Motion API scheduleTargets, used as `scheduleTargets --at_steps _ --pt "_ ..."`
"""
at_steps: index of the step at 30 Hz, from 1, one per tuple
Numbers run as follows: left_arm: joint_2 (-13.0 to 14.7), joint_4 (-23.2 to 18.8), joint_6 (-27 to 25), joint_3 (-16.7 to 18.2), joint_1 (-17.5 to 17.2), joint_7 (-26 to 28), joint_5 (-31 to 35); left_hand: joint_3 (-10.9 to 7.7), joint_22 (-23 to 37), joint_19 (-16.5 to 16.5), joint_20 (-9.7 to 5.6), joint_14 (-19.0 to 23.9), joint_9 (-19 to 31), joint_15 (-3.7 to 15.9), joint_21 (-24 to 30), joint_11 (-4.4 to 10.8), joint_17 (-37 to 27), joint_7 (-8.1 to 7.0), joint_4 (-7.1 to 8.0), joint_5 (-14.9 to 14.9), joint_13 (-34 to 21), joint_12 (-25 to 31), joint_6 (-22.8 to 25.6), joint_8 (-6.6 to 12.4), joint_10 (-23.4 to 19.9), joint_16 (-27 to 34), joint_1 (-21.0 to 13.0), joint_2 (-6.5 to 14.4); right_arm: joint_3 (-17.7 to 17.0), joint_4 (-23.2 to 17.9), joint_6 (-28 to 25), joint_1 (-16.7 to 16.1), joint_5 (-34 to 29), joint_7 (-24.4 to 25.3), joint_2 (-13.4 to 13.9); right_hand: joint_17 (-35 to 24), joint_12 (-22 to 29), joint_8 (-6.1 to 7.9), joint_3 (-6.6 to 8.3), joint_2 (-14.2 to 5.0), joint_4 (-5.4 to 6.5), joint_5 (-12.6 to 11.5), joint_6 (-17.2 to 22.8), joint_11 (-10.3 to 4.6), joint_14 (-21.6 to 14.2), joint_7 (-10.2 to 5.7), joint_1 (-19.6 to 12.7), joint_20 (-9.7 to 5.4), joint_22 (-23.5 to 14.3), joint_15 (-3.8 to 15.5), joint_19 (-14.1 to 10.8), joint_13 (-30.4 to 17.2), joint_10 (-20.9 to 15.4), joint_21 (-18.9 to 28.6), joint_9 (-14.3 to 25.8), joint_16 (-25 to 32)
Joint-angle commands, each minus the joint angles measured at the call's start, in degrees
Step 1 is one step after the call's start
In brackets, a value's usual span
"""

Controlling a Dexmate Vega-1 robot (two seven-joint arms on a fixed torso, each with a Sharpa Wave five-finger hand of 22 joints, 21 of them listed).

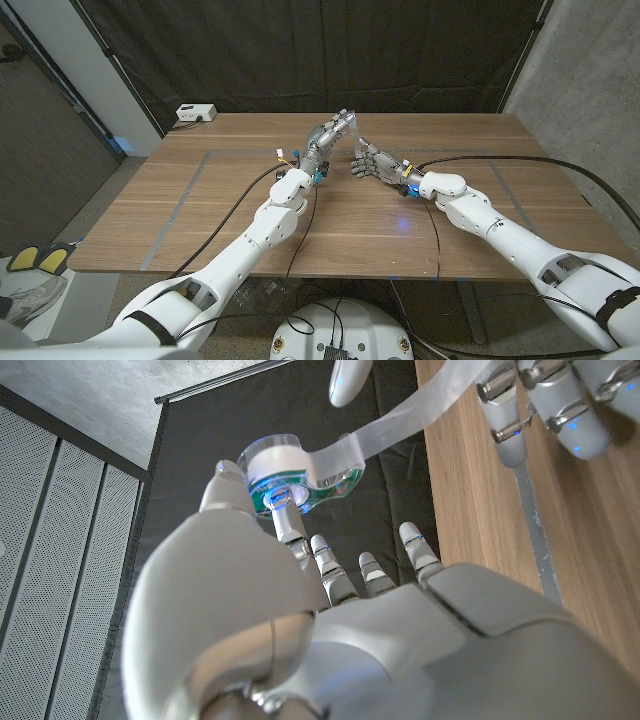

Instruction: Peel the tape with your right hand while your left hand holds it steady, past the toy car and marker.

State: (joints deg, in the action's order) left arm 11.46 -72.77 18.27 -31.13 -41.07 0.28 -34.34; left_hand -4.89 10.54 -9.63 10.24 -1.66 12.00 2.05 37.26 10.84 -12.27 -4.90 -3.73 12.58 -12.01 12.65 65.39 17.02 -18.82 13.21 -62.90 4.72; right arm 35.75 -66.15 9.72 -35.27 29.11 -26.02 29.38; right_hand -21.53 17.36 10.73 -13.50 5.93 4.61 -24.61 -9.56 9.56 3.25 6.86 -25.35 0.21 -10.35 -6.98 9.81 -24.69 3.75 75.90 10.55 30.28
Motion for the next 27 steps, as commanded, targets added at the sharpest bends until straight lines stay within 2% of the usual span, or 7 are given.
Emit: scheduleTargets --at_steps 1,5,8,12,19,24,27 --pt "2.02 -3.71 -0.18 0.37 -2.10 -0.65 -0.59 0.30 0.31 0.44 0.00 0.14 0.22 1.11 -0.13 0.02 -0.07 -3.01 -0.11 0.25 -0.12 -0.07 3.11 0.38 0.04 -0.23 -2.45 2.42 -0.53 -5.43 -1.15 -2.77 -1.94 4.12 2.46 2.73 -1.47 1.18 -1.11 -0.61 -0.51 -0.78 -8.12 -0.08 4.31 4.72 -1.97 -0.88 0.60 -0.37 6.13 1.99 1.80 -3.08 0.06 -3.82" --pt "2.98 -5.11 -0.30 0.72 -3.02 -1.10 -1.14 0.33 0.32 0.45 0.02 0.12 0.24 1.05 -0.20 0.00 -0.07 -3.07 -0.10 0.28 -0.12 -0.08 3.09 0.38 0.05 -0.23 -2.49 2.46 -1.30 -7.17 1.40 -4.78 -3.20 7.97 2.51 4.91 -1.62 2.05 -1.66 -1.19 -0.57 -0.76 -4.00 -0.59 5.75 4.21 -2.75 -1.69 0.76 1.14 6.52 3.60 0.83 -5.55 0.03 -5.94" --pt "3.79 -5.91 -0.19 1.02 -3.62 -1.62 -1.48 0.34 0.32 0.47 0.01 0.14 0.23 1.09 -0.23 0.07 -0.07 -3.08 -0.10 0.29 -0.12 -0.09 3.08 0.37 0.08 -0.23 -2.50 2.47 -2.49 -4.51 10.30 -6.81 -5.24 13.10 -0.19 6.64 -1.28 2.45 -1.69 -1.97 -0.75 -0.61 -1.32 -1.37 3.98 3.08 -3.74 -2.71 0.84 2.76 4.80 4.80 -1.01 -6.84 0.02 -6.43" --pt "5.03 -7.05 -0.19 1.56 -4.49 -2.95 -2.54 0.37 0.33 0.50 -0.02 0.15 0.26 1.15 -0.27 0.05 -0.07 -3.16 -0.09 0.30 -0.12 -0.08 3.20 0.43 0.04 -0.22 -2.50 2.48 -3.50 -4.26 16.34 -8.52 -8.65 19.44 -1.77 8.19 -1.41 2.57 -1.55 -2.55 -1.21 -0.36 0.59 -2.06 3.19 2.83 -5.14 -3.90 0.91 3.79 2.62 5.86 -1.57 -7.86 0.02 -7.22" --pt "7.56 -9.02 0.03 2.93 -5.76 -5.72 -4.61 0.43 0.33 0.51 -0.01 0.15 0.22 1.14 -0.35 0.15 -0.07 -3.02 -0.06 0.31 -0.12 -0.05 3.14 0.38 -0.03 -0.23 -2.51 2.49 -5.36 -7.93 20.39 -11.64 -16.16 32.59 -3.52 10.90 0.20 3.37 -1.87 -3.29 -1.91 0.82 8.10 -3.31 -3.32 1.25 -7.53 -4.31 0.91 5.55 -3.16 8.82 -8.17 -10.95 -0.06 -7.73" --pt "9.47 -10.19 -0.23 3.95 -6.80 -7.27 -6.02 0.47 0.34 0.53 -0.06 0.13 0.21 1.12 -0.42 0.02 -0.07 -3.06 -0.05 0.32 -0.12 -0.05 3.02 0.33 -0.03 -0.24 -2.51 2.49 -6.35 -10.72 20.76 -13.20 -21.34 39.78 -4.30 11.10 0.83 3.64 -2.01 -3.62 -1.85 1.21 10.65 -3.80 -5.52 0.44 -7.75 -4.22 0.88 5.90 -4.72 9.69 -10.56 -11.86 -0.09 -7.77" --pt "10.54 -10.67 -0.17 4.61 -7.38 -8.51 -7.02 0.50 0.34 0.53 0.03 0.12 0.16 1.15 -0.46 0.08 -0.07 -3.05 -0.04 0.33 -0.12 -0.08 3.09 0.32 0.02 -0.24 -2.51 2.50 -6.92 -13.79 18.53 -14.27 -25.89 44.98 -4.42 11.21 1.46 4.22 -2.30 -3.88 -1.60 1.73 14.43 -4.88 -8.00 -0.90 -7.59 -4.31 0.84 6.66 -6.44 10.68 -13.15 -12.90 -0.10 -7.87"
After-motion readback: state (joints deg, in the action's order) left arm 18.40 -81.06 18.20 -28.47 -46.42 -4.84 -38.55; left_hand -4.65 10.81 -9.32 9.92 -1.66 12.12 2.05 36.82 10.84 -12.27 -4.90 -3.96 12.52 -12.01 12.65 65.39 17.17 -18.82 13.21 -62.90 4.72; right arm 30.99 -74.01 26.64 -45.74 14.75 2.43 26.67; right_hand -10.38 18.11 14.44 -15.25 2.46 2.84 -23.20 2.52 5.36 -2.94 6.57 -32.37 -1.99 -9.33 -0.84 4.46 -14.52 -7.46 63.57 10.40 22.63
